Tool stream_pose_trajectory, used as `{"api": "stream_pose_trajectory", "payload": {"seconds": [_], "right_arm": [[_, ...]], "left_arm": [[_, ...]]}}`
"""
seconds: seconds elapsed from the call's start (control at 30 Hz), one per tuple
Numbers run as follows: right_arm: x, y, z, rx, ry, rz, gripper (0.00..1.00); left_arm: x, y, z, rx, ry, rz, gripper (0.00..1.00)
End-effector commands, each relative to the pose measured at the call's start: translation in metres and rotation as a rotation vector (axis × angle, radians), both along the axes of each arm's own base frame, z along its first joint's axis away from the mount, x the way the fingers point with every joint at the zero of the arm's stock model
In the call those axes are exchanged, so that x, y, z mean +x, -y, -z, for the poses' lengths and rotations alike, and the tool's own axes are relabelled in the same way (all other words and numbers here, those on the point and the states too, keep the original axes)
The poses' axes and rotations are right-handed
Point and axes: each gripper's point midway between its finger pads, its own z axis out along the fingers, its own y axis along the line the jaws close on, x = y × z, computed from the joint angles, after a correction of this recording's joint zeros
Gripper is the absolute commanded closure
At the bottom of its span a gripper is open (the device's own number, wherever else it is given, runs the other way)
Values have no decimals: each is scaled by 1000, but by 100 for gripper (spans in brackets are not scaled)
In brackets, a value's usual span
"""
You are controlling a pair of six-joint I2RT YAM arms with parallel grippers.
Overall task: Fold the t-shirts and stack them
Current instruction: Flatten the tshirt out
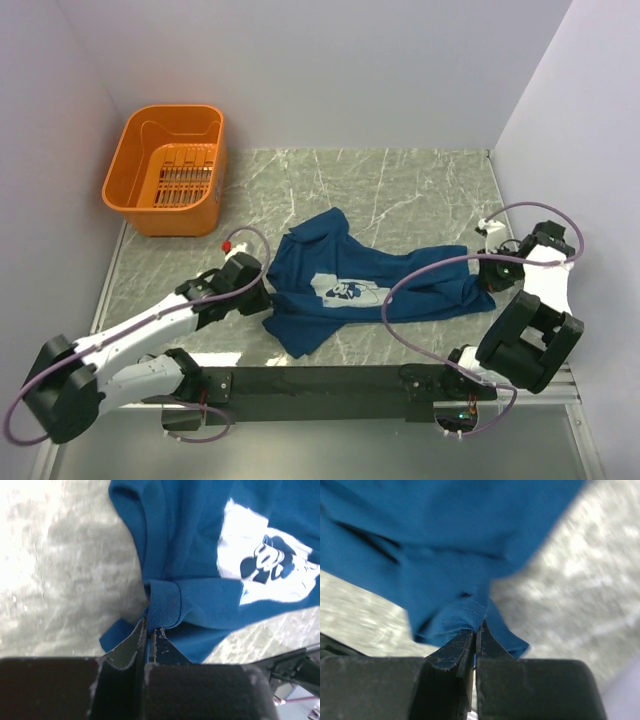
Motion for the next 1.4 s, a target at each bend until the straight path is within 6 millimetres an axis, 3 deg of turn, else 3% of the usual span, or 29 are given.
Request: {"api": "stream_pose_trajectory", "payload": {"seconds": [0.0,0.1,0.13,0.17,0.2,0.27,0.3,0.33,0.37,0.4,0.47,0.57,0.63,0.7,0.8,0.83,1.03,1.37], "right_arm": [[23,-29,-28,127,87,-33,100],[59,-37,-59,163,172,11,100],[70,-38,-66,171,194,33,100],[83,-51,-71,218,175,96,100],[107,-47,-88,195,252,118,100],[131,-46,-93,196,255,256,100],[153,-49,-107,178,321,271,100],[162,-42,-107,146,322,350,100],[171,-39,-101,130,308,373,87],[179,-39,-106,119,315,382,81],[182,-35,-100,108,290,384,70],[172,-29,-103,73,320,329,56],[155,-29,-95,27,313,232,48],[135,-45,-93,73,300,135,44],[116,-61,-81,114,265,18,44],[116,-62,-73,127,235,18,44],[145,-29,-36,97,143,312,46],[177,-15,4,112,47,402,46]], "left_arm": [[39,18,-39,-57,131,30,99],[75,11,-57,-53,185,-12,99],[85,12,-53,-57,168,-10,99],[109,6,-69,-74,211,-43,100],[121,5,-73,-82,216,-49,100],[153,7,-79,-92,212,-51,99],[163,9,-80,-92,209,-48,99],[181,14,-82,-87,207,-42,95],[186,12,-80,-70,194,-31,75],[192,12,-81,-60,191,-24,64],[205,15,-93,-42,219,-1,50],[203,7,-113,-11,271,3,35],[192,-2,-121,11,284,-1,34],[178,-6,-118,14,279,14,34],[145,-7,-100,-29,244,53,34],[132,-10,-86,-38,219,52,34],[91,-11,-41,-119,126,38,36],[83,-6,-11,-137,73,32,37]]}}
